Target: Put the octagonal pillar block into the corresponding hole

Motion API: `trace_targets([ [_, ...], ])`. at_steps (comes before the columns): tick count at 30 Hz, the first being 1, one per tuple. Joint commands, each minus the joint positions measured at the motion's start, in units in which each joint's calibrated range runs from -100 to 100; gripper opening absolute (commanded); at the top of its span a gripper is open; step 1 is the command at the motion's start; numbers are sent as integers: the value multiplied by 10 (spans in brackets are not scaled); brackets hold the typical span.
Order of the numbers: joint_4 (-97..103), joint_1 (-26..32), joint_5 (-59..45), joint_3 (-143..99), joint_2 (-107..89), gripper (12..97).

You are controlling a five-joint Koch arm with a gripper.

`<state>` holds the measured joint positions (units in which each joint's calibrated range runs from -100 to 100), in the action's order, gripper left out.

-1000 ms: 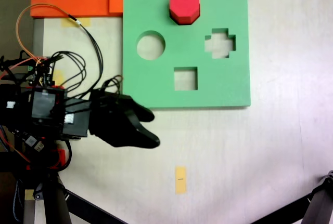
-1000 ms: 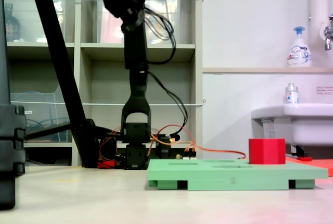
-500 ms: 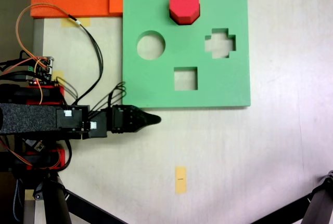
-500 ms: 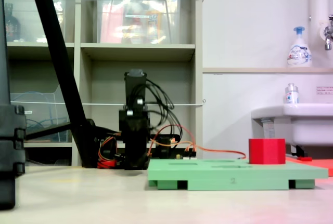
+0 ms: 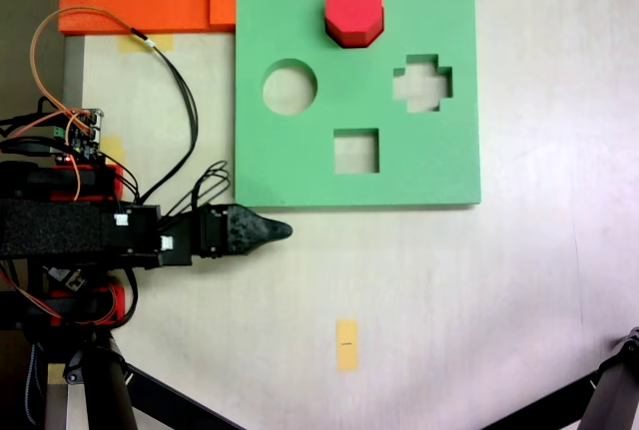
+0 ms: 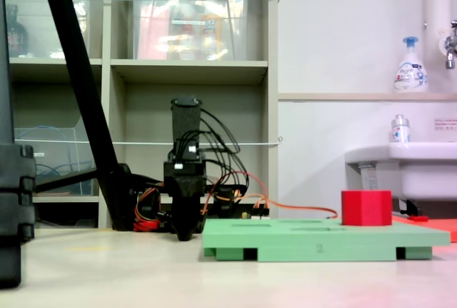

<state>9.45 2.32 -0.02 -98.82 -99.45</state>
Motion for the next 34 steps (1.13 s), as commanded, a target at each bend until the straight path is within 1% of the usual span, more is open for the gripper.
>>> trace_targets([
  [1,-74,0,12,-12,-5,531],
  [3,-81,0,13,-12,-5,505],
  [34,-73,0,12,-12,-5,501],
])
